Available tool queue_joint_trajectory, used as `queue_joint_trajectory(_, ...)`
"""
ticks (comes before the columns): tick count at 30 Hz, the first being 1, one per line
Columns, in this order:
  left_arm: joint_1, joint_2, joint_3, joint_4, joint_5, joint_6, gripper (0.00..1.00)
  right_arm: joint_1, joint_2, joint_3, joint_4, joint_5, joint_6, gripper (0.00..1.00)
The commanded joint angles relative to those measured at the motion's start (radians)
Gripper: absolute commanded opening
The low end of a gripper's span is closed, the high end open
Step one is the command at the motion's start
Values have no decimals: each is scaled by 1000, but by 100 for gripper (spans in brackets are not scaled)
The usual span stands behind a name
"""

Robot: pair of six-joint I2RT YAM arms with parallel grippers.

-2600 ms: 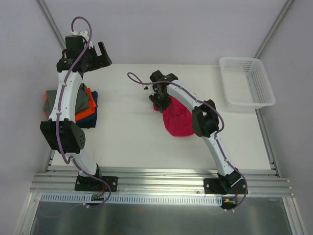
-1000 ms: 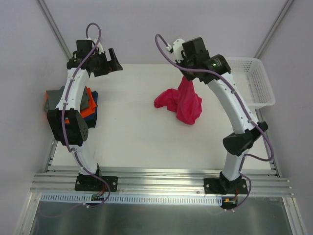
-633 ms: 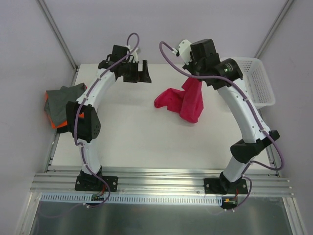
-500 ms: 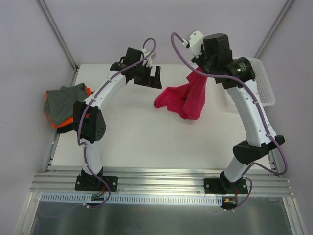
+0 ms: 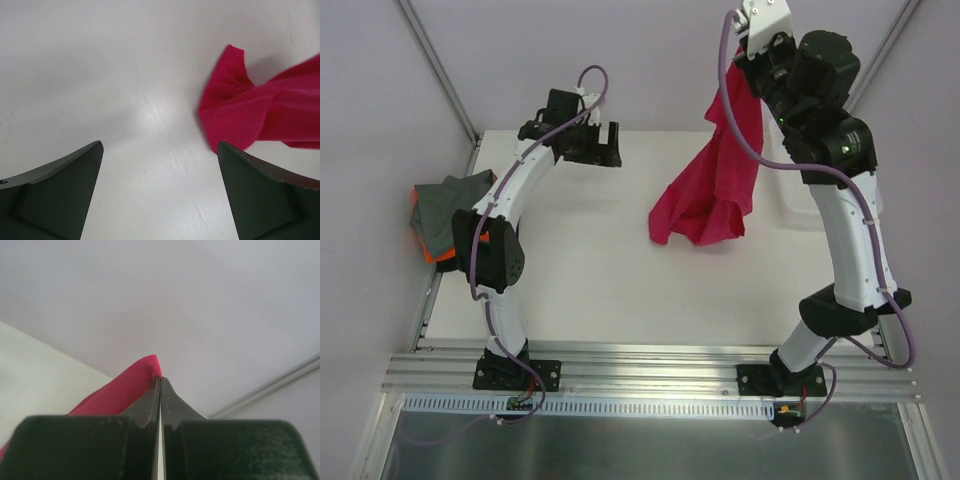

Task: Fold and stack the t-shirts
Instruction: Flatten out the tshirt

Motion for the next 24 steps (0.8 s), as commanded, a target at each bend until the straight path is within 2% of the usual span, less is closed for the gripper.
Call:
queue_joint_trajectory(1, 88, -140, -13, -12, -5, -28, 99, 67, 90, 63, 211, -71, -38, 0)
queue_joint_trajectory(5, 125, -221, -87, -20, 150, 15, 99, 139, 142, 67, 290, -116, -129, 0)
queue_joint_trajectory(9, 113, -300, -196, -34, 296, -6, 99, 138, 163, 35, 285, -119, -72, 0)
queue_joint_trajectory(11, 112, -341, -248, -35, 279, -32, 99, 122, 177, 66, 314, -145, 12, 0)
queue_joint_trajectory(15, 118, -381, -283, -34, 160, -32, 99, 139, 194, 143, 458, -198, 48, 0)
queue_joint_trajectory(19, 155, -384, -274, -32, 75, -52, 99, 134, 151, 117, 523, -208, 33, 0)
queue_joint_trajectory(20, 162, -380, -264, -32, 64, -48, 99, 122, 142, 68, 524, -199, 17, 0)
queue_joint_trajectory(24, 161, -357, -244, -32, 55, -40, 99, -57, 130, -17, 469, -173, 81, 0)
